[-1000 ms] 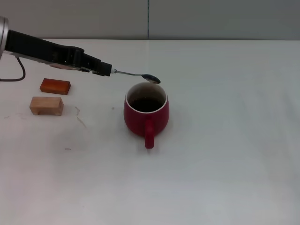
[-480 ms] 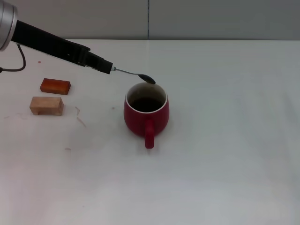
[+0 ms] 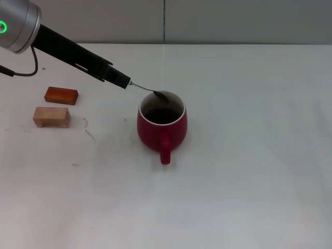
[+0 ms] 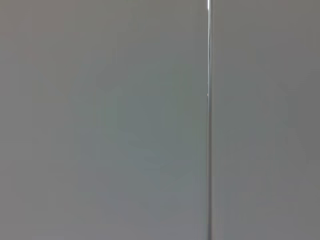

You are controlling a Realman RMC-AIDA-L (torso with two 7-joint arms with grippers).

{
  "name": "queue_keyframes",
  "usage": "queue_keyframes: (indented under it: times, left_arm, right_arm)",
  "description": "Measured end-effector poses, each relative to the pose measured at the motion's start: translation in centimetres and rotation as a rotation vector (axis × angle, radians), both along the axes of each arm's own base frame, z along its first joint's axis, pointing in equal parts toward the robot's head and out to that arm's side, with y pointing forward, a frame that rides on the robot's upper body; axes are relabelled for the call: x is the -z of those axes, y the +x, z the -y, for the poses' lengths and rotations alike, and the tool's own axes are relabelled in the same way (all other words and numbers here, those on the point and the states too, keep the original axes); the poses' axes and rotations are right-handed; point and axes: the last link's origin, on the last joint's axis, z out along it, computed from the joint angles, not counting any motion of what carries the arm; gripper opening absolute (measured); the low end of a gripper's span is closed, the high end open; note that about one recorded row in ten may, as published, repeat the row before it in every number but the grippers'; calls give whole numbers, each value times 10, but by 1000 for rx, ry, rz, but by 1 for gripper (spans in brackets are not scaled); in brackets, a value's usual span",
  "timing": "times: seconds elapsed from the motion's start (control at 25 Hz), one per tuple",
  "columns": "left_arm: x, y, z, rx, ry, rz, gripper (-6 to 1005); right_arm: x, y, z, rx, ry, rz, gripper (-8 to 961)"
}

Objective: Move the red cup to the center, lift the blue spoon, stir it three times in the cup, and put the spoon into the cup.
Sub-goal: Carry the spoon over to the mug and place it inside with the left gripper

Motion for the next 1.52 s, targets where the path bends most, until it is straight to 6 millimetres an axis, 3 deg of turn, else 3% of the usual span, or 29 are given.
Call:
queue_keyframes:
  times: [0.56, 1.52]
  left_arm:
    - [14, 14, -3, 110, 8, -219, 166]
    - [35, 27, 1, 210, -35, -289, 165]
  right_arm:
    - [0, 1, 1, 2, 0, 0, 559]
    - [1, 0, 1, 1, -1, -3, 558]
